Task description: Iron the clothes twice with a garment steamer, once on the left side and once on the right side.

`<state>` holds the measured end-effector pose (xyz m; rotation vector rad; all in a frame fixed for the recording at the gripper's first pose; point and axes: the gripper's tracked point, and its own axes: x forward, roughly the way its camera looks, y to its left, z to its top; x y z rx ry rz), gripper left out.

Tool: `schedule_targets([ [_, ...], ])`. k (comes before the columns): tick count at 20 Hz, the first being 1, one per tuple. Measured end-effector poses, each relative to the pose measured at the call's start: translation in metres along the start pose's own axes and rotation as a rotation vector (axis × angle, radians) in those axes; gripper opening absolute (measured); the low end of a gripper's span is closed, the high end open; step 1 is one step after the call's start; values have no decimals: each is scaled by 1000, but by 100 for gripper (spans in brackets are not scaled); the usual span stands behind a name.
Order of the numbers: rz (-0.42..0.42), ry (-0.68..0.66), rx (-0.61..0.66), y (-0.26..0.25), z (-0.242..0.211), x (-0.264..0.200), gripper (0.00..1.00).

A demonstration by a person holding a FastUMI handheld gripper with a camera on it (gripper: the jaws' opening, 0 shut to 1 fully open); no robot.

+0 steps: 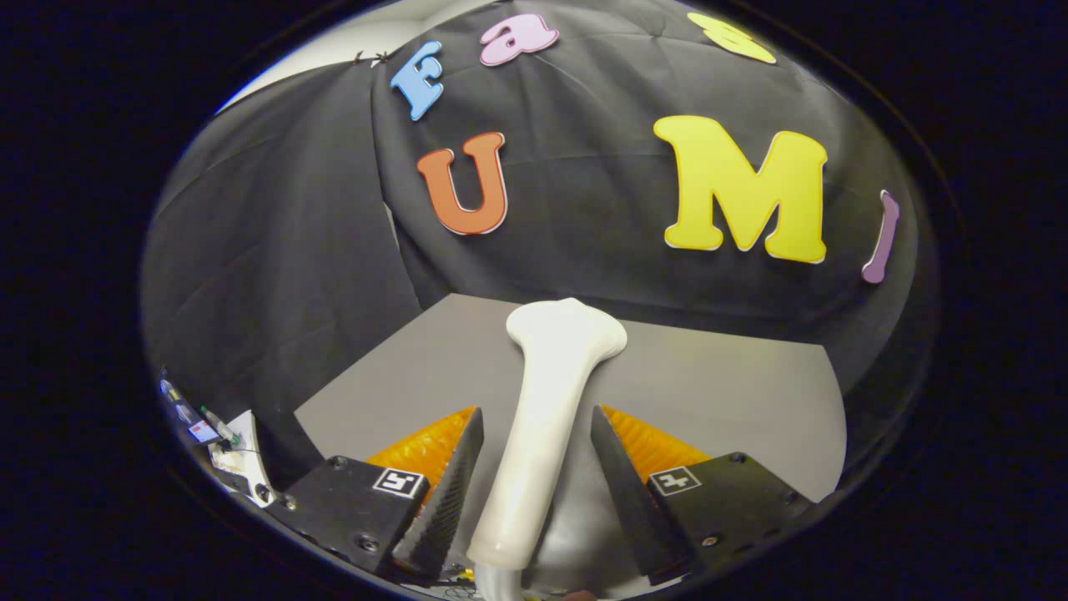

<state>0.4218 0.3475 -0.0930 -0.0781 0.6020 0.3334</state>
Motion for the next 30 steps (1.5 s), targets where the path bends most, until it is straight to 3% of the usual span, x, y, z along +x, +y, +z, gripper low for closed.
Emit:
schedule_targets([
  [5,5,101,3,-3,-6,25,71],
  [8,-3,117,-7,0,-7,22,57],
  [11,21,129,47,7,-7,17,52],
  [13,36,105,70,14,-5,5,43],
  [16,27,7,47,12,8,-26,39],
  [19,46,-77,87,11,14,-67,38],
  [23,12,-200,130,-8,12,-127,38],
  [27,-79,-282,178,-40,-7,-188,37],
  [30,-203,-354,164,-78,-23,-239,37],
])
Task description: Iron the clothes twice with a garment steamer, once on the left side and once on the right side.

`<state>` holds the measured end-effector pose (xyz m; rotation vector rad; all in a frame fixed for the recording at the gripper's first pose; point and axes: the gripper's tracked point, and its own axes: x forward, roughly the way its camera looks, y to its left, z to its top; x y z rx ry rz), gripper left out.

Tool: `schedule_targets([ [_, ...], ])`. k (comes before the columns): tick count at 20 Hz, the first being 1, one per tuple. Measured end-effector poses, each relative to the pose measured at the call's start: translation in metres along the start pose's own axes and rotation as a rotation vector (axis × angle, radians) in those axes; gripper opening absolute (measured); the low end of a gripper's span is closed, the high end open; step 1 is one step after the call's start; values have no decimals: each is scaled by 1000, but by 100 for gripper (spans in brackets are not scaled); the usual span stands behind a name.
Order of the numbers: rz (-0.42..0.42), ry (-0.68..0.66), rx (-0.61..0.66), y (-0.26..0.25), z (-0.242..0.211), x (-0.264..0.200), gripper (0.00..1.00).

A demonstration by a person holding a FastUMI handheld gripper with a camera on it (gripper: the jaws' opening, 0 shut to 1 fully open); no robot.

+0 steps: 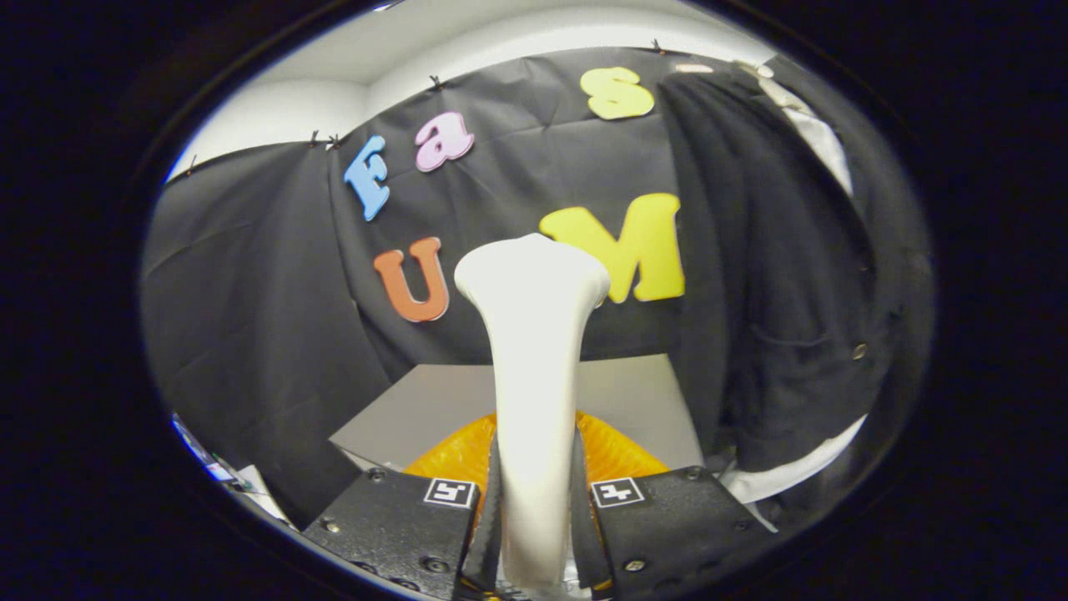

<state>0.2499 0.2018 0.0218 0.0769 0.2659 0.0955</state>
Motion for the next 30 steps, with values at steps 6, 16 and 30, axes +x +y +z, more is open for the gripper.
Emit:
schedule_targets([
  [6,-191,-196,11,-89,65,-65,37],
  [16,-229,-535,-66,-169,200,-94,37],
  [30,-313,-687,-173,-204,290,-61,37],
])
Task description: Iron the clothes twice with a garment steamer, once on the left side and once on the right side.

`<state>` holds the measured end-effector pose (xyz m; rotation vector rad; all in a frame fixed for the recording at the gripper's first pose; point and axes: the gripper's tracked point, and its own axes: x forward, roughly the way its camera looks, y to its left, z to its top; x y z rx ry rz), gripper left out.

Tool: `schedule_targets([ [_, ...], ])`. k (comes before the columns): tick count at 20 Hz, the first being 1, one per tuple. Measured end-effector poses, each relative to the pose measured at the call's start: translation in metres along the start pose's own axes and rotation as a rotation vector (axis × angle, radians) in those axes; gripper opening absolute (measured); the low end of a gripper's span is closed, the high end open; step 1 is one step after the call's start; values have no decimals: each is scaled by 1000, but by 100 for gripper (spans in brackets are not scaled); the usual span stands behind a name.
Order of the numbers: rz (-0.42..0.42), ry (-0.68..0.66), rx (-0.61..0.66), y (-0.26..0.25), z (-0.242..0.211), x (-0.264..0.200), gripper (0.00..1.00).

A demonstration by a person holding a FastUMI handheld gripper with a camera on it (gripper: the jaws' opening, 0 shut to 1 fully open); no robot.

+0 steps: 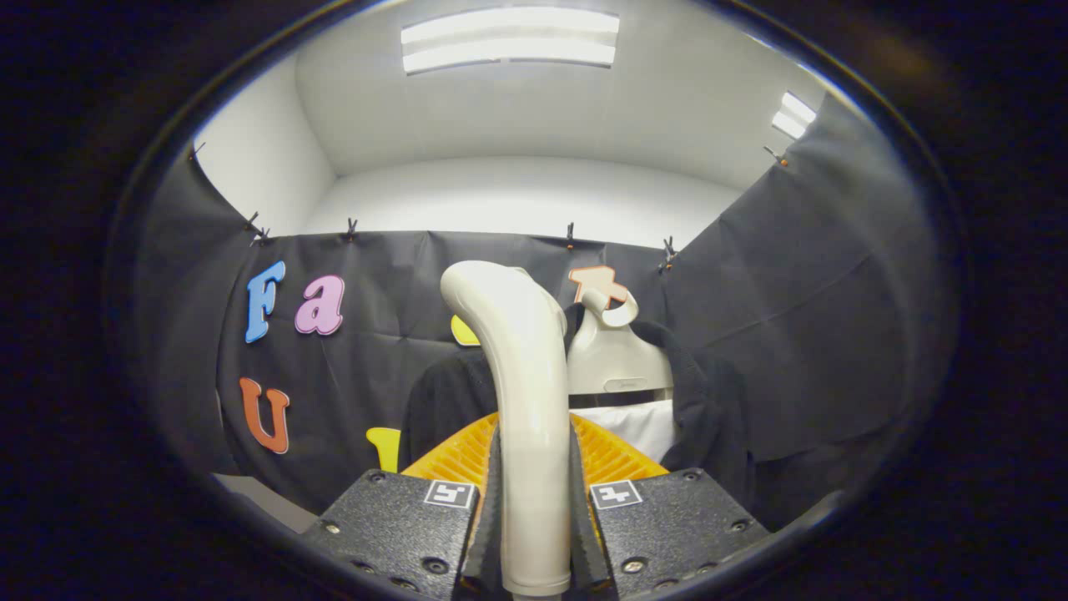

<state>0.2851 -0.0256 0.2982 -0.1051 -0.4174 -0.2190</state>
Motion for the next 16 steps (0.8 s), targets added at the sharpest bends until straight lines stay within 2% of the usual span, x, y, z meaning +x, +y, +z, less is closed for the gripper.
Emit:
schedule_targets([
  [10,51,66,-29,18,-47,-19,37],
  [16,50,113,-36,14,-70,-38,37],
])
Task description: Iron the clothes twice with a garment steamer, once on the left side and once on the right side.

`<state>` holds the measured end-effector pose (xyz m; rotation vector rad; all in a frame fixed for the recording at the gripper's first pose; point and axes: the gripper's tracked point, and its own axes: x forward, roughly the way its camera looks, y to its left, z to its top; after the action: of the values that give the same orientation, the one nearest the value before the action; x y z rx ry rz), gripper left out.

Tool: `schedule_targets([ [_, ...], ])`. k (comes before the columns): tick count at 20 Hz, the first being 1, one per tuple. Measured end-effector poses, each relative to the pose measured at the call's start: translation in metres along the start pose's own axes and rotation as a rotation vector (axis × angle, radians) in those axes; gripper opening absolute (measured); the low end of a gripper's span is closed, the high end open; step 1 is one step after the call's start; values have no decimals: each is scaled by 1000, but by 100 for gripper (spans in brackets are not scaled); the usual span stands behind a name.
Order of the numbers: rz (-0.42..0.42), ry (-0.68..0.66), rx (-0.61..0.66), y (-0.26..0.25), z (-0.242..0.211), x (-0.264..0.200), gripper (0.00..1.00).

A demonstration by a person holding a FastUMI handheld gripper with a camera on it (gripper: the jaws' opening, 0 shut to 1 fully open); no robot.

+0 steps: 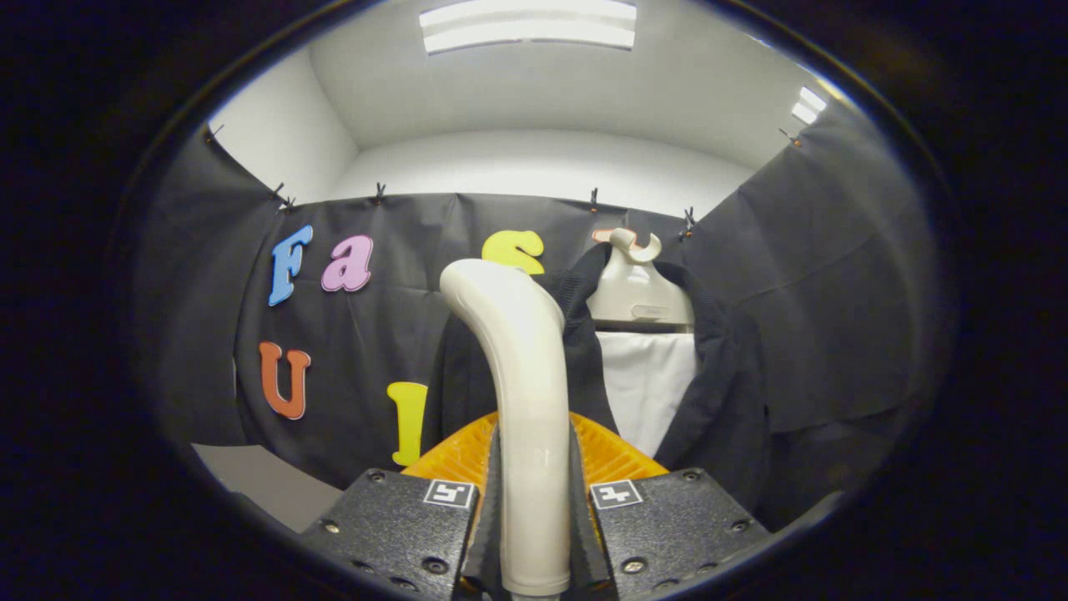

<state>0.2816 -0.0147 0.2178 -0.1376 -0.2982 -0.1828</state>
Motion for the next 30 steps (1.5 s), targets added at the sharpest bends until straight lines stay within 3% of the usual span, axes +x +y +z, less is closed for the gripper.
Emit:
schedule_targets([
  [10,-34,54,-23,-21,-35,-41,37],
  [17,15,20,-33,-10,-23,-67,37],
  [20,-12,38,-35,-20,-24,-76,37],
  [30,-97,257,-25,-41,-115,-85,37],
])
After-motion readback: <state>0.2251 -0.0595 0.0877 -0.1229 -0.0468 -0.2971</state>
